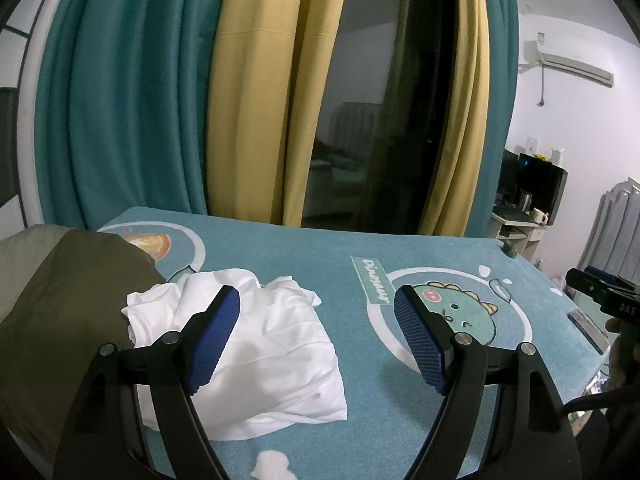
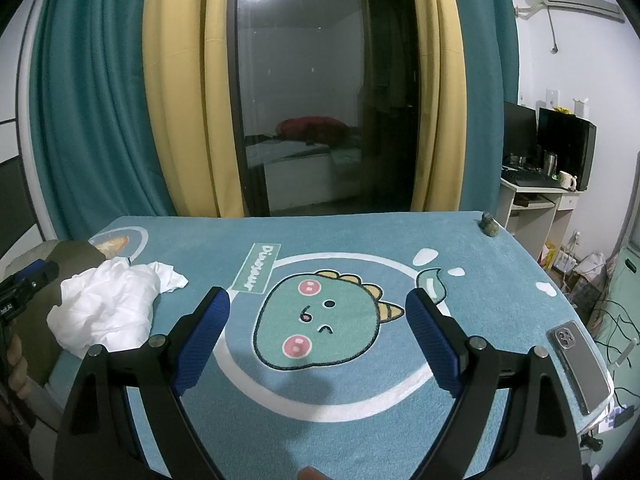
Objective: Fold large clothes
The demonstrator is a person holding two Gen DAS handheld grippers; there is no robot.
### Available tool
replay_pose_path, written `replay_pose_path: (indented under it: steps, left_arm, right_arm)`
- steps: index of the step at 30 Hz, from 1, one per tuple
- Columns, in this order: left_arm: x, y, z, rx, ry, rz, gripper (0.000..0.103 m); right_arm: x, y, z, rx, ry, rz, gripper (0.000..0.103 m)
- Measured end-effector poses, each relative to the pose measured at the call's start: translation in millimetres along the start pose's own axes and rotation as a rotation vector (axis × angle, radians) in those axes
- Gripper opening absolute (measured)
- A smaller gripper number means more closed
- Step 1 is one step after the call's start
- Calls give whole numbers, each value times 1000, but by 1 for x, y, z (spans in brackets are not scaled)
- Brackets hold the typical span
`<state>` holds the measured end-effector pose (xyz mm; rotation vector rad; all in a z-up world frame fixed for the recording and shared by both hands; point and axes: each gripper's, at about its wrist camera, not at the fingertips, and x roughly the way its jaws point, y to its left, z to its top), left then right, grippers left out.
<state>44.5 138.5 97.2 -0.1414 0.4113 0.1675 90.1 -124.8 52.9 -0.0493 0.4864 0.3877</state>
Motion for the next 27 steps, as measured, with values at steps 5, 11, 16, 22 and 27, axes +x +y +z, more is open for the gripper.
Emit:
replay_pose_path:
  steps: [5,11,16,22,27]
  left_arm:
    - [2,3,-1,0,0,5,82]
    - [1,3,-3,-2,0,4,82]
    - [0,3,-4,1,6,5,82]
    - [-2,3,-6,-4,8,-2,82]
    - [-4,4,-7,-11,5,-9,82]
  right_arm:
    - [0,0,0,0,1,1,89]
    - [0,0,1,-1,2,-1,89]
    - [0,0,0,-1,1,3,89]
    - [-1,1,-1,-2,1,5,89]
    - [-2,1,-3,-2,3,7,89]
